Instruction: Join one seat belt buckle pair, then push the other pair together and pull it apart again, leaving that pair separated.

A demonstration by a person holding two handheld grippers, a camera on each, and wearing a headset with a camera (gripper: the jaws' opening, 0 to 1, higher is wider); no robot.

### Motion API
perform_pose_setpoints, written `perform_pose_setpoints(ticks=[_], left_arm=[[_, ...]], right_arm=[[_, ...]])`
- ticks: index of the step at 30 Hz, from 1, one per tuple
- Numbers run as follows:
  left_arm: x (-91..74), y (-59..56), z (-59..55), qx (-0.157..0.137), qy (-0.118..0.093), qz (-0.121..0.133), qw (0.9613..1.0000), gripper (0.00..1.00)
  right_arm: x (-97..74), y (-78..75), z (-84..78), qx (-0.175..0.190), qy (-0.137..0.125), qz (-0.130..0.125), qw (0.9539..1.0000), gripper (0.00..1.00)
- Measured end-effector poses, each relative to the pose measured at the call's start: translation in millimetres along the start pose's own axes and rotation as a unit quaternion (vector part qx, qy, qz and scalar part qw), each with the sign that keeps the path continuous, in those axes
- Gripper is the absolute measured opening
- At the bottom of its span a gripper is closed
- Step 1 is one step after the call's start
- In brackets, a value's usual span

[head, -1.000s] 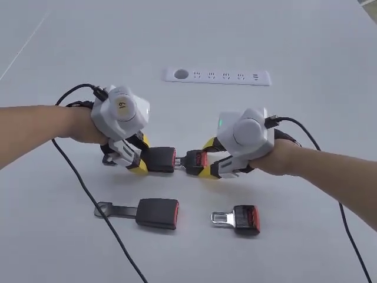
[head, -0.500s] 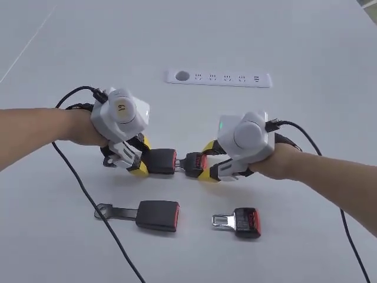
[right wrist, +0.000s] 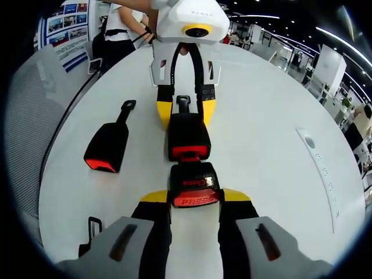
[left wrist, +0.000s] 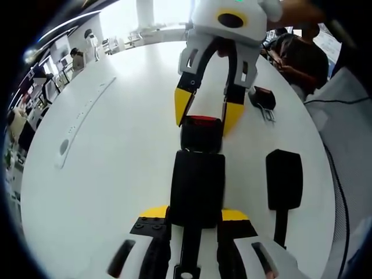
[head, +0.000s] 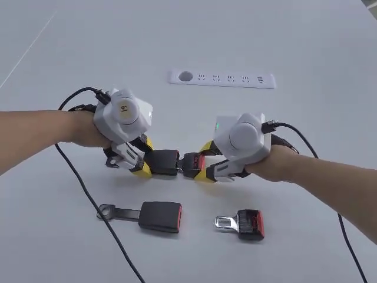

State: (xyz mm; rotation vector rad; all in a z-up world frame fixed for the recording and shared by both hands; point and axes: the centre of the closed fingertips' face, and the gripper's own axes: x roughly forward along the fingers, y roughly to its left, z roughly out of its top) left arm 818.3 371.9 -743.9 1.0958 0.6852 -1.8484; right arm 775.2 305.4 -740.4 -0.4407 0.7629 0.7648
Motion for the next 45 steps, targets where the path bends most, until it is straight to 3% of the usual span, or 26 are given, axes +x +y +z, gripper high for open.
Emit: perform_pose_setpoints(ticks=[5, 6, 17, 31, 37, 45], left_arm=[[0.3, 0.2, 0.1, 0.002, 0.000, 0.000, 1.0000, 0.29], [0.7, 0.2, 1.0, 0.008, 0.000, -0.001, 1.0000, 0.29], [0.1, -0.1, 0.0, 0.002, -0.001, -0.001, 1.0000, 0.30], [-1.4, -1.6, -2.0, 0.006, 0.018, 0.001, 0.9998, 0.30], [-0.9, -2.8, -2.8, 0.027, 0.046, -0.004, 0.9986, 0.30], [-2.1, -2.8, -5.5, 0.015, 0.025, 0.000, 0.9996, 0.30]], right_arm=[[3.5, 1.7, 4.2, 0.008, -0.002, -0.004, 1.0000, 0.27], [4.5, -3.5, 2.2, 0.014, 0.000, -0.015, 0.9998, 0.27], [2.7, 0.2, 1.7, -0.002, 0.010, -0.006, 0.9999, 0.27], [-0.3, 1.3, 0.7, -0.011, 0.009, 0.004, 0.9999, 0.27], [1.9, 2.4, 2.6, -0.017, 0.022, 0.003, 0.9996, 0.27], [1.5, 1.2, 1.0, -0.029, 0.014, 0.007, 0.9995, 0.26]])
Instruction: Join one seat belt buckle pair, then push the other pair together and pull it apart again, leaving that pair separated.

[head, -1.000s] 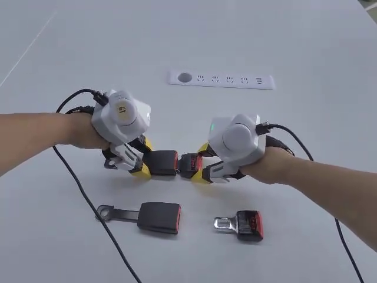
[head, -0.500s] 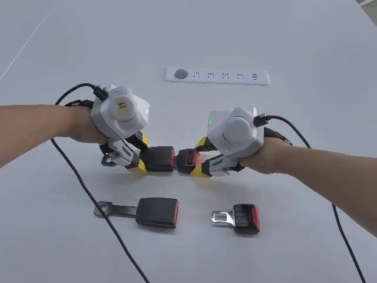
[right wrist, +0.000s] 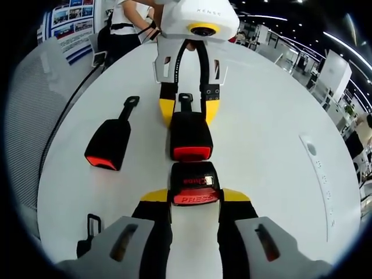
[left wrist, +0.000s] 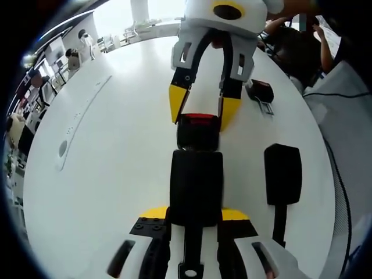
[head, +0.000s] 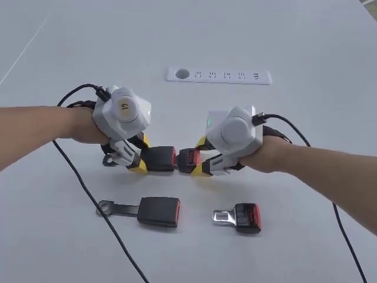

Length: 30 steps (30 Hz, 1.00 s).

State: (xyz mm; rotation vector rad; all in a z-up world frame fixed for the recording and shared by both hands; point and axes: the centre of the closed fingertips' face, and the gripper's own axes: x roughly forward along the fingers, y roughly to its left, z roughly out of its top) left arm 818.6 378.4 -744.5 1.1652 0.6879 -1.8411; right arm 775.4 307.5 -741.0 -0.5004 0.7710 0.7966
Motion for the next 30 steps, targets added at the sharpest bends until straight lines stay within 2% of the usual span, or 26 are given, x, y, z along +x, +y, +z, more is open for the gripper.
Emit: perform_pose_setpoints(ticks=[10, 18, 22, 30], left_arm=[[0.9, 0.2, 1.1, 0.003, 0.004, 0.002, 1.0000, 0.31], [0.9, 0.9, 1.6, 0.010, 0.013, 0.006, 0.9999, 0.32], [0.7, 2.0, 1.8, 0.012, 0.018, 0.009, 0.9997, 0.35], [-7.1, 2.3, -1.2, 0.007, 0.017, 0.020, 0.9996, 0.38]], right_arm=[[-1.3, 2.1, -1.2, 0.008, 0.005, 0.003, 1.0000, 0.29], [-1.9, 2.5, -0.9, -0.003, 0.009, 0.002, 1.0000, 0.30], [-0.4, 5.0, 4.5, -0.001, 0.003, 0.005, 1.0000, 0.38], [-5.3, 4.2, 4.4, -0.004, 0.007, 0.000, 1.0000, 0.42]])
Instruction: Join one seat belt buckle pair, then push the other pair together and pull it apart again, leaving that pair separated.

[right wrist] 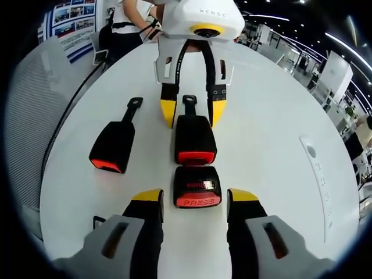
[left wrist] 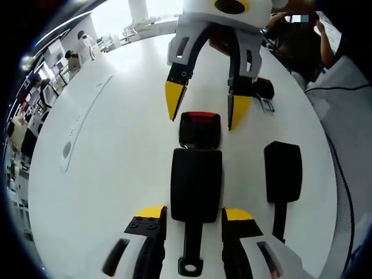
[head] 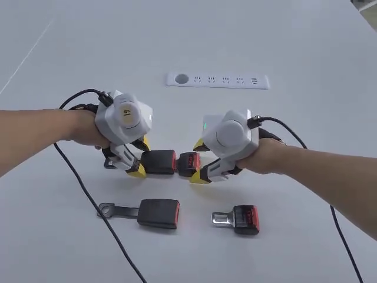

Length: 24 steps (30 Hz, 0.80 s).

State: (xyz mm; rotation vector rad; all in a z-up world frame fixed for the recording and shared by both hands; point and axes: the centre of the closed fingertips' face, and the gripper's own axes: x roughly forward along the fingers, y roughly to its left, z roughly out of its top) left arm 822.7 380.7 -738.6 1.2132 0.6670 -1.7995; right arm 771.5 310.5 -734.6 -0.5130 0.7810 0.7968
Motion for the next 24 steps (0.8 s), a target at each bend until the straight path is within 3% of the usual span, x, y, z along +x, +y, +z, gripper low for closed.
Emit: perform_pose_setpoints(ticks=[16, 24], left_arm=[[-25.5, -14.3, -16.4, -0.057, -0.021, 0.021, 0.9980, 0.45], [-42.9, -26.6, -26.4, -0.103, -0.051, 0.039, 0.9926, 0.47]], right_arm=[[-39.4, 1.2, -18.6, 0.025, 0.007, -0.029, 0.9992, 0.50], [-63.7, 10.3, -33.1, 0.053, 0.003, -0.049, 0.9974, 0.53]])
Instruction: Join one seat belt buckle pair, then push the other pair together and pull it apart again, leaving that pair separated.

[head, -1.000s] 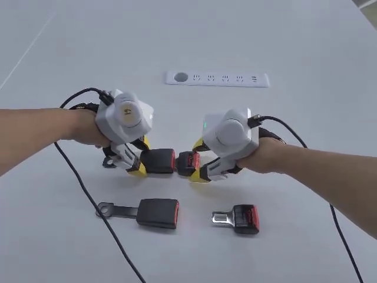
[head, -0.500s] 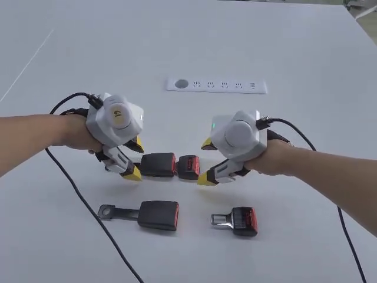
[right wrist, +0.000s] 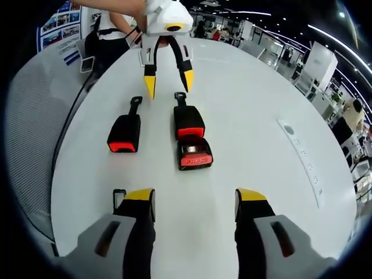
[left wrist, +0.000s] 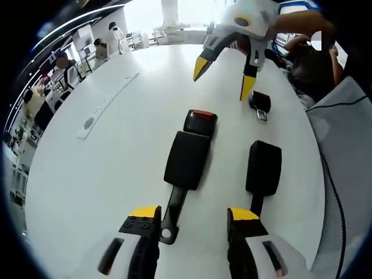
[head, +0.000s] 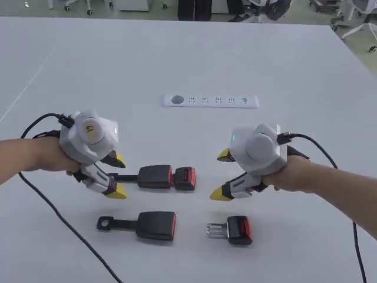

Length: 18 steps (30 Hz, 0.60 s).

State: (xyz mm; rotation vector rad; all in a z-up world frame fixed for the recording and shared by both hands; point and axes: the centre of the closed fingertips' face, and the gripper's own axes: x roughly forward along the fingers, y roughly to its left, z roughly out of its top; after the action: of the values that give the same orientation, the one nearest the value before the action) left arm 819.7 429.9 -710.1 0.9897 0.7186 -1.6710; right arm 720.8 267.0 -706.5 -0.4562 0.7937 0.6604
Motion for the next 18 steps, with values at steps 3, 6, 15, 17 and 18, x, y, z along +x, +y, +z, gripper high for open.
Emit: perform_pose_setpoints(ticks=[3, 6, 15, 17, 18], left_arm=[[-7.1, -4.5, -3.8, -0.017, -0.013, 0.005, 0.9998, 0.47], [-13.6, -9.8, -8.0, -0.033, -0.027, 0.012, 0.9990, 0.48], [-32.3, -32.2, -14.2, -0.081, -0.109, 0.038, 0.9901, 0.51], [-35.4, -36.9, -16.5, -0.091, -0.125, 0.047, 0.9868, 0.52], [-36.9, -39.8, -17.9, -0.094, -0.131, 0.049, 0.9856, 0.53]], right_arm=[[-6.5, 1.7, -3.4, 0.015, -0.006, -0.007, 0.9998, 0.55], [-15.8, 6.8, -9.1, 0.024, -0.010, -0.014, 0.9996, 0.56], [-37.3, 24.2, -26.0, 0.056, -0.025, -0.033, 0.9976, 0.59], [-41.5, 28.3, -28.4, 0.063, -0.032, -0.036, 0.9969, 0.61], [-43.4, 29.8, -29.7, 0.065, -0.035, -0.039, 0.9965, 0.61]])
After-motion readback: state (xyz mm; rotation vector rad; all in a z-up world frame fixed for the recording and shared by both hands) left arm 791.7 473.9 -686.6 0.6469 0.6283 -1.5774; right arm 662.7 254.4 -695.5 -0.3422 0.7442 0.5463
